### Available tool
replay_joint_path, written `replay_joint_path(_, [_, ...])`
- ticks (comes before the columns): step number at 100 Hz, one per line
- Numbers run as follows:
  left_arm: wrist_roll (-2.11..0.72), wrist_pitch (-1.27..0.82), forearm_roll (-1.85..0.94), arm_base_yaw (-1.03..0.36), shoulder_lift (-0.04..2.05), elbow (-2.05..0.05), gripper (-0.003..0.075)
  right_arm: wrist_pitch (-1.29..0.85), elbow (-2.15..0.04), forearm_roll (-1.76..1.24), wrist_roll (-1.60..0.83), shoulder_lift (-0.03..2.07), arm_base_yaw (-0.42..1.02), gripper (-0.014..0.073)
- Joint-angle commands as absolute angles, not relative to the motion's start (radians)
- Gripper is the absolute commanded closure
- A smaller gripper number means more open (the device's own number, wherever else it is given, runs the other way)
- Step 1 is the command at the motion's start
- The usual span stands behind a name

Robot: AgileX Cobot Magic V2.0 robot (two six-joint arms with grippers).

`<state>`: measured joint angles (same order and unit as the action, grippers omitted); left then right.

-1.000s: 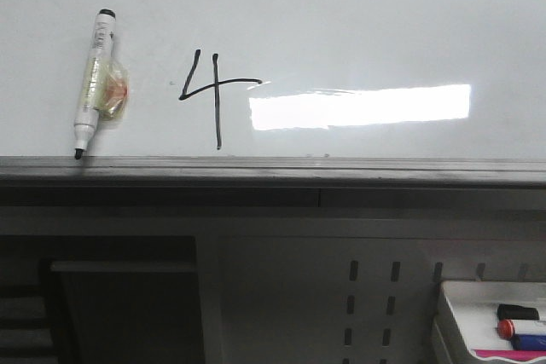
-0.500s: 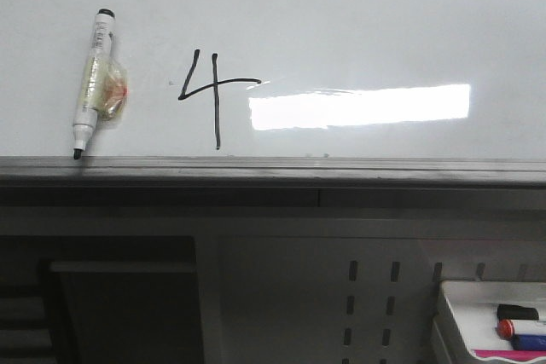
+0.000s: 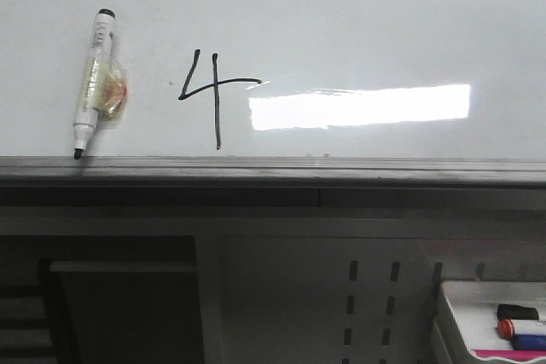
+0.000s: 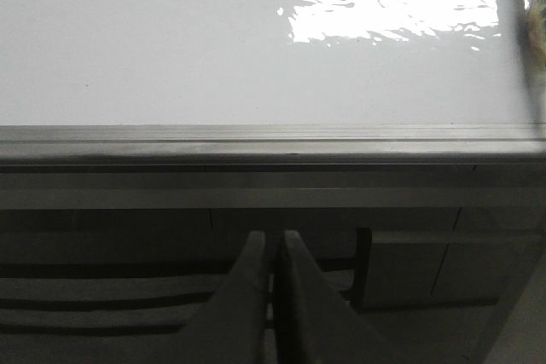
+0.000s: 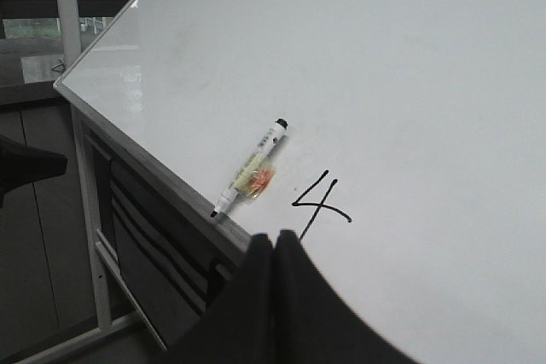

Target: Write number 4 on whiteboard

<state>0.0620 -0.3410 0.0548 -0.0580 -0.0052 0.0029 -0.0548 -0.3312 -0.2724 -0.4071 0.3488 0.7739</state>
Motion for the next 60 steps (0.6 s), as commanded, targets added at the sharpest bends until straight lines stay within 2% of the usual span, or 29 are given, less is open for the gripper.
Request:
replay_joint_path(1, [0.066,-0.292,0.045,-0.056,-0.03,0.039,0.0741,0.029,-0.358,-0.272,-0.414,0.352,0.769,0.0658])
replay_joint_path(36, [0.066,-0.292,0.045,-0.056,-0.03,0.039,0.0741,0.06,-0.354,-0.238,-0.342,0.352,0.749,0.0658])
replay_joint_path(60, [0.066,-0.292,0.045,-0.056,-0.03,0.039,0.0741,0.027,-0.354,0.049,-0.01,0.352,0.543,0.0658])
